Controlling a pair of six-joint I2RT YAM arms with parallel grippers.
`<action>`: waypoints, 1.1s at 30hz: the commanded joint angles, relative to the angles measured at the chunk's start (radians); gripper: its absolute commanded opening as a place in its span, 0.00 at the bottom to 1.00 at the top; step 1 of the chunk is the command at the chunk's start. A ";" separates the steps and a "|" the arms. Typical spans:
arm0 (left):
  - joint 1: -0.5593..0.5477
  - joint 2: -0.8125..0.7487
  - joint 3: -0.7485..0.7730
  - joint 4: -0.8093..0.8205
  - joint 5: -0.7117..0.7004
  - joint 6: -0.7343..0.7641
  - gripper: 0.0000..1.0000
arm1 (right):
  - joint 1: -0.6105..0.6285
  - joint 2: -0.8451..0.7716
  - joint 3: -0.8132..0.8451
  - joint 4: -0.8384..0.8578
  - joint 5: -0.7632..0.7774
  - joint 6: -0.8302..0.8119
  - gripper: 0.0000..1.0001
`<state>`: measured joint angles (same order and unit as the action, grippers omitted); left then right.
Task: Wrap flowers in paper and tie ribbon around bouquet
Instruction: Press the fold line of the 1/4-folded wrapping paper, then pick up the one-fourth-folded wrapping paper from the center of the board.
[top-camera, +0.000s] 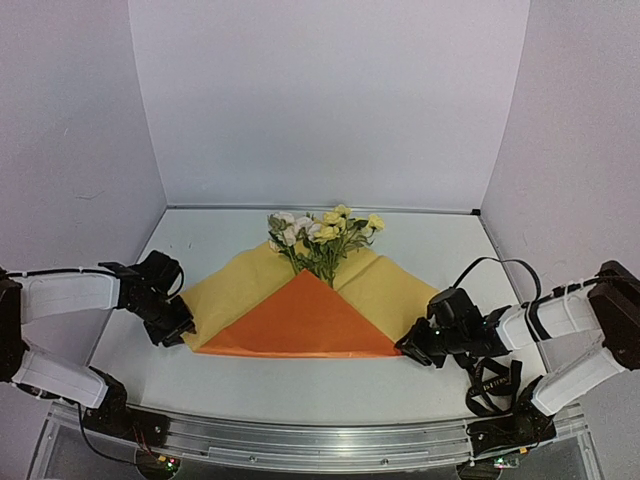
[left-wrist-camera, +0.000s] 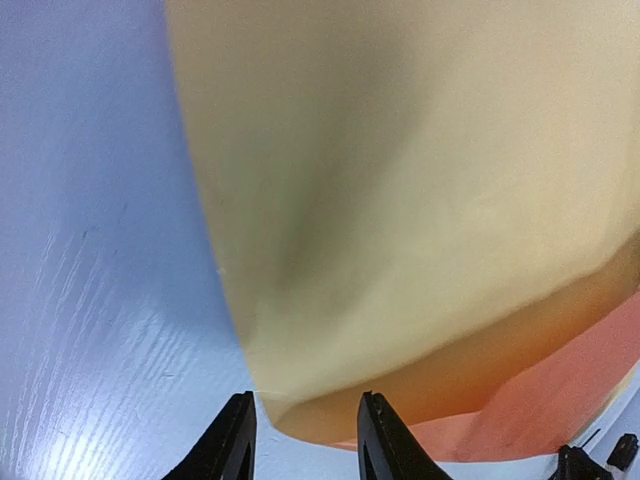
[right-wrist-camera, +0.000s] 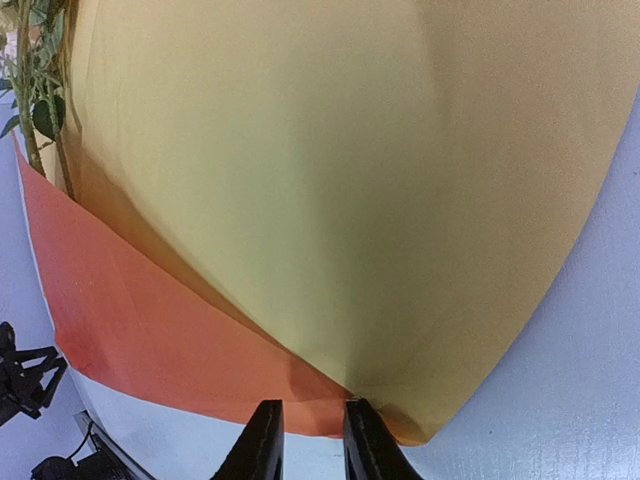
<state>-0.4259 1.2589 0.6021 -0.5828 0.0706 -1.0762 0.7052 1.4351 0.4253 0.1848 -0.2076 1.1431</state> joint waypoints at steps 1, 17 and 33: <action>-0.011 0.006 0.158 -0.024 -0.061 0.192 0.38 | -0.006 -0.039 0.034 -0.297 0.020 -0.078 0.31; -0.444 0.438 0.451 0.325 0.211 0.519 0.31 | 0.165 -0.183 0.029 -0.415 0.264 -0.032 0.62; -0.483 0.606 0.522 0.355 0.247 0.554 0.27 | 0.211 -0.086 -0.108 -0.071 0.394 0.076 0.51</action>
<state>-0.9062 1.8459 1.0777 -0.2503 0.3108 -0.5463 0.9043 1.3243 0.3627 0.1405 0.1361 1.1821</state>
